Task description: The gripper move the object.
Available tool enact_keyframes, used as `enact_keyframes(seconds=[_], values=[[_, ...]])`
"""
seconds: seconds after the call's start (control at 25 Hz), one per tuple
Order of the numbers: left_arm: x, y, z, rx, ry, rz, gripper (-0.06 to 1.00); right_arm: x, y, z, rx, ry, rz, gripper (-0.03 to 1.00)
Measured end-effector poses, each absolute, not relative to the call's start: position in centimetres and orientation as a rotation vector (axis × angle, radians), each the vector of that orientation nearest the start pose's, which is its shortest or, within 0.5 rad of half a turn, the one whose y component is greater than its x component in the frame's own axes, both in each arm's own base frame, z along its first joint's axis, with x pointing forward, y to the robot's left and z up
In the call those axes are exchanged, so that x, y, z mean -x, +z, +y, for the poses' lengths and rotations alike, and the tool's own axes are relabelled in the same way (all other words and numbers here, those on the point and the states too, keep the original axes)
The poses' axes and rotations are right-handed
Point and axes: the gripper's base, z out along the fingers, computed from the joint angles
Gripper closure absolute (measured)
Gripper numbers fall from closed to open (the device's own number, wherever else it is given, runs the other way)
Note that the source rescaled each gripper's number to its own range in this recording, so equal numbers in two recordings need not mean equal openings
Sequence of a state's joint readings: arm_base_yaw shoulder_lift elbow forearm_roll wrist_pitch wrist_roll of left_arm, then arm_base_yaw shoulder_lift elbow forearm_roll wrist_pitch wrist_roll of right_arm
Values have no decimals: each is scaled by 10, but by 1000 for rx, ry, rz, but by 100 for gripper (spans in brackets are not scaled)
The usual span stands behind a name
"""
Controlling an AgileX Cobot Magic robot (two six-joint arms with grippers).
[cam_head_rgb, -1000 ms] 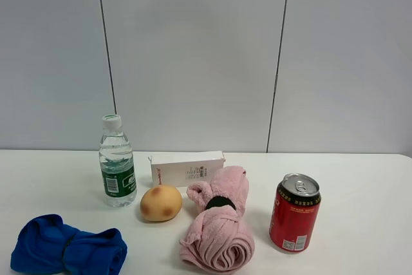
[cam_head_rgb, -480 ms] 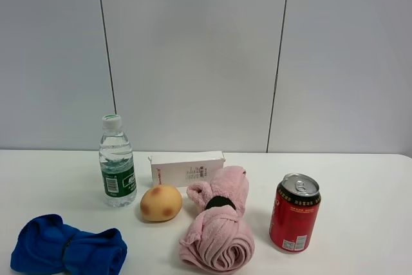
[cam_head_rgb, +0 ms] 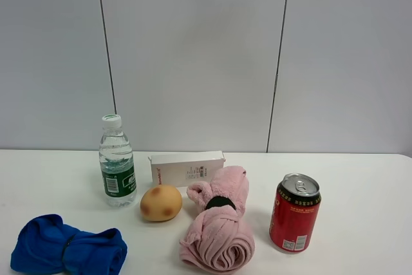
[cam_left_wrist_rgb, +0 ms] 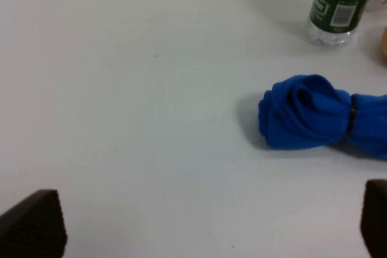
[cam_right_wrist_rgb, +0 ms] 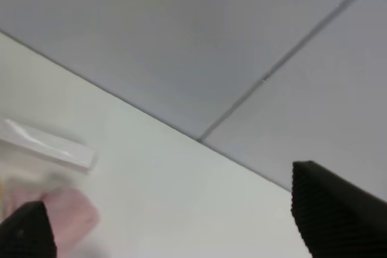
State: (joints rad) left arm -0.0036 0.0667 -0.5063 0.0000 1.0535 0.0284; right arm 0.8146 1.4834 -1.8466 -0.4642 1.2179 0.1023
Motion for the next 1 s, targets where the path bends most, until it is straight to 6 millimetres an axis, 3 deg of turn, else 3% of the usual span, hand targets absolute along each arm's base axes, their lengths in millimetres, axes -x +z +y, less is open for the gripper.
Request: enact_keyframes(seconds=[0.24,0.48,0.68,0.88,1.0], values=[[-5,280,0,-34,15,2097,-6,-233,498,136,602,-86,2113,21],[-5,280,0,-34,15,2097,-6,-212,513,79,459,-88,2107,18],[-5,280,0,-34,8,2097,-6,-190,477,36,335,-191,2230,11],[-5,280,0,-34,15,2097,-6,-132,446,0,160,-213,2223,11],[-5,280,0,-34,15,2097,-6,-90,429,-8,66,-169,2186,11]])
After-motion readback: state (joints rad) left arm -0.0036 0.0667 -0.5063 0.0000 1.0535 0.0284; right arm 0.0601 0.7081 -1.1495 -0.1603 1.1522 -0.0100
